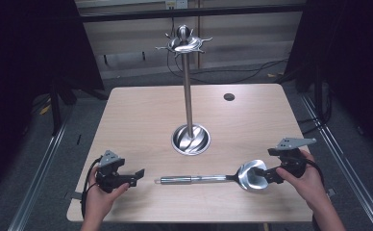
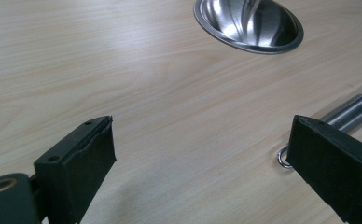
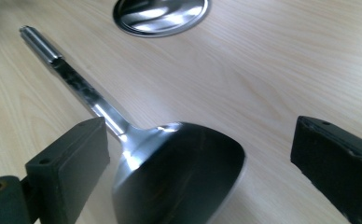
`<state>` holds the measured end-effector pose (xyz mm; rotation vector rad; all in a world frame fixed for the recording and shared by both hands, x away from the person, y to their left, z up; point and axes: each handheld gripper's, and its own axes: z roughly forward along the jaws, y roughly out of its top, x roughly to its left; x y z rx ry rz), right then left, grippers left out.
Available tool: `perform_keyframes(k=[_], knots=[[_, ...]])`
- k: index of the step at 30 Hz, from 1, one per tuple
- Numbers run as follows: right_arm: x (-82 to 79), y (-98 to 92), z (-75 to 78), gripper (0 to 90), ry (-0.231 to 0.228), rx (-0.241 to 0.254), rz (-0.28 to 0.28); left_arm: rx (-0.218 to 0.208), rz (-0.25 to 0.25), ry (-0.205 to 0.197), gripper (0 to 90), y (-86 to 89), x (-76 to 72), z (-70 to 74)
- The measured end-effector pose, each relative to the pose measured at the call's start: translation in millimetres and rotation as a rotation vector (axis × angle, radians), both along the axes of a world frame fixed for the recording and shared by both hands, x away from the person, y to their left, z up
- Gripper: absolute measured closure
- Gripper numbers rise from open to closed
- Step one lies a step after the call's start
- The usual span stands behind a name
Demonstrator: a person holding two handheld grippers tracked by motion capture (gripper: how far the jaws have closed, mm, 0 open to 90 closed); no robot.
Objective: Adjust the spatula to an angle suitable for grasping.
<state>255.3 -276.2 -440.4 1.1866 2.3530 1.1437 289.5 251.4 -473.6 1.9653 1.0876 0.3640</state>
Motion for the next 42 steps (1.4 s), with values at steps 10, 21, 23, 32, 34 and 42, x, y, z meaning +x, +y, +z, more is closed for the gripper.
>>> perform_keyframes(k=[10,21,23,32,34,42], knots=[[-4.2,39.7,7.0,5.2,-0.02,-0.016,0.108,-0.009,-0.006,-0.02,7.3,-3.2,-1.9,4.0],[-2.6,97.1,-33.2,62.4,0.105,-0.1,0.236,0.001,-0.02,-0.041,7.2,-4.9,-0.9,0.8],[-2.7,104.6,-40.0,72.7,0.122,-0.148,0.255,0.004,-0.022,-0.041,7.5,-5.1,-0.7,-1.0],[-3.9,130.0,-48.7,90.0,0.138,-0.149,0.306,0.007,-0.026,-0.048,6.3,-6.2,2.1,-1.3],[-4.0,138.1,-49.5,90.0,0.127,-0.144,0.291,0.005,-0.022,-0.054,6.0,-7.4,2.3,0.0],[-0.2,143.1,-50.8,90.0,0.119,-0.133,0.263,-0.005,-0.023,-0.066,6.0,-8.5,4.3,2.0]])
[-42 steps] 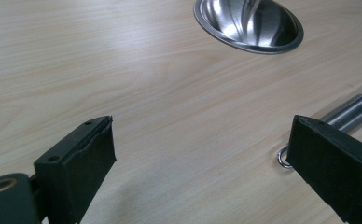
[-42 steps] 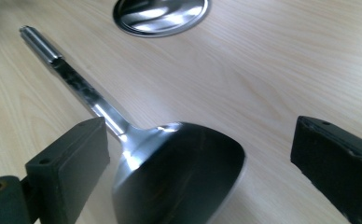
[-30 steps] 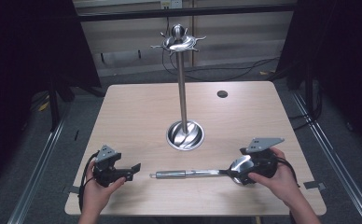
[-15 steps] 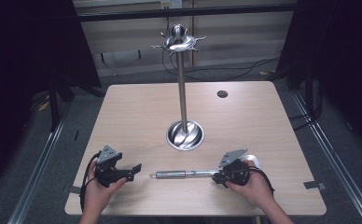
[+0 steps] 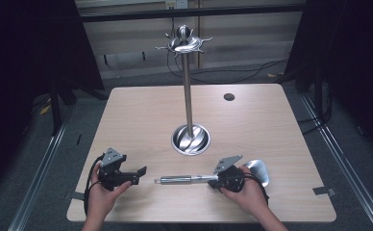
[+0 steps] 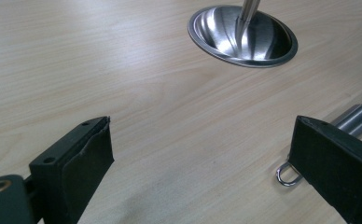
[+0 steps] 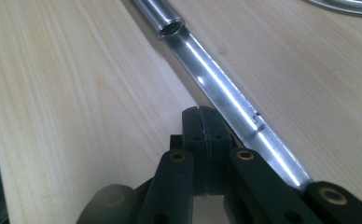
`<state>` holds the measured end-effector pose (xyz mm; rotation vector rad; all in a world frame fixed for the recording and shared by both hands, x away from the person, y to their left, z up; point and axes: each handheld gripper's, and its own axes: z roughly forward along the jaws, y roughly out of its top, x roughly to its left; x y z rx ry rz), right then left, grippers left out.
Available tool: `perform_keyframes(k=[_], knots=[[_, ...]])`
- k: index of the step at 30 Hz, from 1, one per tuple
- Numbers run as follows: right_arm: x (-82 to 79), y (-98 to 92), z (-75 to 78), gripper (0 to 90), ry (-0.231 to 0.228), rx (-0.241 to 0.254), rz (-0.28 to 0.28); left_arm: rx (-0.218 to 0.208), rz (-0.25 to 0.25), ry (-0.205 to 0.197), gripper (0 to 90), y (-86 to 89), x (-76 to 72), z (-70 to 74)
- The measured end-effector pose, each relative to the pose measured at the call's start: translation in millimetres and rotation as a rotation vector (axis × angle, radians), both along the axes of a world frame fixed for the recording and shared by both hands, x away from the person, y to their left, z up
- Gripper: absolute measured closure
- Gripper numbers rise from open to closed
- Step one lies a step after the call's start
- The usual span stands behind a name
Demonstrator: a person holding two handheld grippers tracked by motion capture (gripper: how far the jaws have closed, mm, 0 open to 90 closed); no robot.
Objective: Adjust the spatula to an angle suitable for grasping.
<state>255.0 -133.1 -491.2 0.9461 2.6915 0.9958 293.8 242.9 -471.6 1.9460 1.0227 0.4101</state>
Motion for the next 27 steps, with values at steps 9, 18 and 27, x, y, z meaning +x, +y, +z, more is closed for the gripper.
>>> perform_keyframes(k=[9,18,27], knots=[[10.5,7.3,-0.7,87.0,-0.003,0.002,-0.031,0.008,0.0,0.008,6.0,0.3,1.1,-1.4],[21.6,12.7,2.3,86.6,0.012,-0.038,-0.023,0.014,-0.007,0.003,6.0,-0.5,0.5,-1.0],[29.9,19.5,5.0,86.9,0.012,-0.08,0.002,0.0,-0.021,0.014,6.0,-3.6,0.4,-1.3]])
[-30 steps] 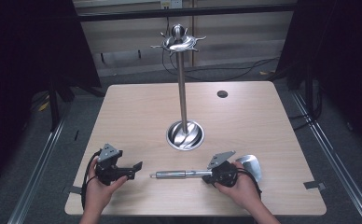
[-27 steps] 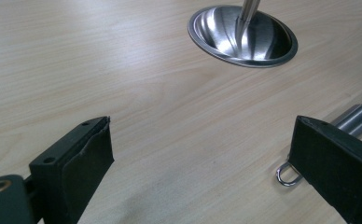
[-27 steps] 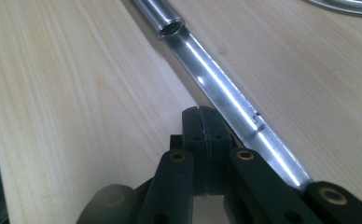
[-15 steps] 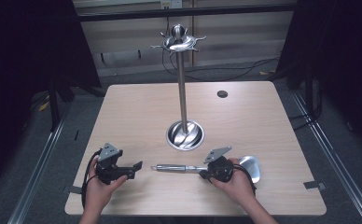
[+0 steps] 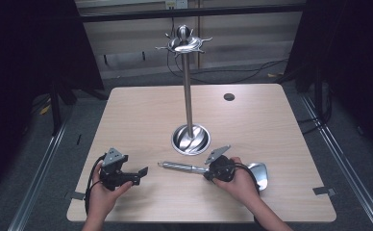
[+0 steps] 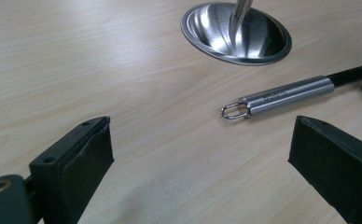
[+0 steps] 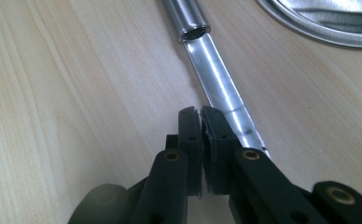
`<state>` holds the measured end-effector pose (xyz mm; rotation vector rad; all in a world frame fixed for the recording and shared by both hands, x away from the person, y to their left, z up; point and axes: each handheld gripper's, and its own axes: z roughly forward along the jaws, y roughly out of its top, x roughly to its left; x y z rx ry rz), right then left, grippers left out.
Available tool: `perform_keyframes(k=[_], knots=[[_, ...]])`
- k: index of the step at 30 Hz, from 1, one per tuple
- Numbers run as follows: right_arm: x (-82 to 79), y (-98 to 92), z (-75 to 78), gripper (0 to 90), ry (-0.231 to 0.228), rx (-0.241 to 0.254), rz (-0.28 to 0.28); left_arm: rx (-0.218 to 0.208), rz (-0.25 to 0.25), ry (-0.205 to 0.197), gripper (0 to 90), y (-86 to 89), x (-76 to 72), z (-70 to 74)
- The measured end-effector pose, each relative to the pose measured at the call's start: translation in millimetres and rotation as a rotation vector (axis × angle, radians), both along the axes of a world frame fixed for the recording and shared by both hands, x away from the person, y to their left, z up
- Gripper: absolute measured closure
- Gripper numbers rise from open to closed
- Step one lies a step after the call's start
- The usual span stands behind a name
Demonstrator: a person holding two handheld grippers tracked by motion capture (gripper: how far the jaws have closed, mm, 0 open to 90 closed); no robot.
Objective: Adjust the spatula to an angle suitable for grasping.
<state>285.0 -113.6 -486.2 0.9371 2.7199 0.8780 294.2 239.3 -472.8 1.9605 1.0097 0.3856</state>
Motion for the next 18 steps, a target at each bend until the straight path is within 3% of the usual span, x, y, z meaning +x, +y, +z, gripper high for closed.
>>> perform_keyframes(k=[3,4,9,11,12,18], knots=[[2.5,3.2,2.4,84.4,0.007,-0.036,0.024,-0.006,-0.008,0.001,6.0,-1.8,-0.3,0.0],[3.2,6.1,5.0,79.9,0.03,-0.046,0.05,-0.002,-0.012,0.002,6.0,-2.1,-0.4,-0.4],[9.1,9.6,21.8,73.7,0.02,-0.006,0.082,0.003,-0.013,0.008,6.0,-2.3,0.3,-2.0],[11.4,10.8,25.1,72.2,0.011,-0.013,0.085,0.005,-0.017,0.008,6.0,-2.3,0.6,-2.3],[17.4,14.1,29.6,67.5,0.004,-0.056,0.084,0.003,-0.02,0.009,6.0,-2.8,0.9,-2.6],[30.7,21.5,25.8,64.8,0.023,-0.114,0.098,0.004,-0.029,0.01,6.0,-4.3,0.9,-2.0]])
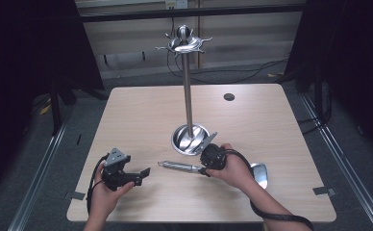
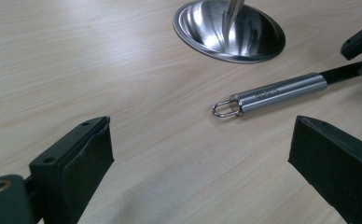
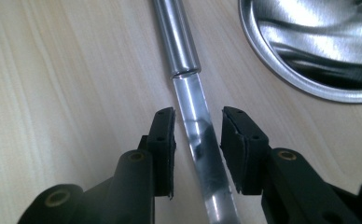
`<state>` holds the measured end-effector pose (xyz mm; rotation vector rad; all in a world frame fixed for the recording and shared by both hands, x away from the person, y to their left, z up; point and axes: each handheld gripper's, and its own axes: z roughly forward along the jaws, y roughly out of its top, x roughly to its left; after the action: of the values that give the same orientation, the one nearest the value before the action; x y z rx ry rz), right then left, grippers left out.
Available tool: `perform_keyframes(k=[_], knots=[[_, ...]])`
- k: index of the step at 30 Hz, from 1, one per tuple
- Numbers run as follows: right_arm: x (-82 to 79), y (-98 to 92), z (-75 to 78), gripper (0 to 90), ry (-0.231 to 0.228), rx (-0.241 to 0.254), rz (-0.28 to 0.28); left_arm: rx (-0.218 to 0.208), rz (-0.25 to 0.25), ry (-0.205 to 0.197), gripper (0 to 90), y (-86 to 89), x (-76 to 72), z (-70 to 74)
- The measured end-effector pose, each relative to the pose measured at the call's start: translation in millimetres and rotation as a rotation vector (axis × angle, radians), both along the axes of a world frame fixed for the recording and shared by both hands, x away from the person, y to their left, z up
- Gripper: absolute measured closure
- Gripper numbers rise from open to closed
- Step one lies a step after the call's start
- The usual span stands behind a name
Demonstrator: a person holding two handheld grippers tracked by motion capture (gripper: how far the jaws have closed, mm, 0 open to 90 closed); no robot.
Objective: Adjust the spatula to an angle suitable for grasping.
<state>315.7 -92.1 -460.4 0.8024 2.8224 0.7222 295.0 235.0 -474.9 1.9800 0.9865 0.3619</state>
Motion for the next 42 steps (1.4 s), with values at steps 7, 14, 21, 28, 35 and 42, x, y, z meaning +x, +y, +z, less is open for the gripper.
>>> perform_keyframes(k=[7,14,21,28,35,42], knots=[[10.6,11.2,-5.8,60.5,0.03,-0.051,0.02,0.005,0.008,0.004,6.0,0.3,-0.1,-0.5],[10.7,15.6,-14.8,65.4,0.066,-0.063,0.026,0.012,0.001,0.004,6.0,0.5,-0.5,-0.3],[11.1,15.7,-12.9,74.7,0.063,-0.09,0.099,0.011,0.0,0.0,6.0,-1.7,-0.8,0.6],[6.9,7.2,-12.5,75.6,0.039,-0.066,0.139,0.023,-0.001,0.0,6.0,-1.0,-0.5,-0.4],[4.8,-6.8,5.7,75.8,-0.028,0.017,0.132,0.032,-0.006,-0.006,6.0,-4.6,-0.3,0.6],[-1.0,-28.5,22.2,76.0,-0.105,0.13,0.114,0.027,0.001,-0.002,6.0,-4.3,0.3,-0.5]])
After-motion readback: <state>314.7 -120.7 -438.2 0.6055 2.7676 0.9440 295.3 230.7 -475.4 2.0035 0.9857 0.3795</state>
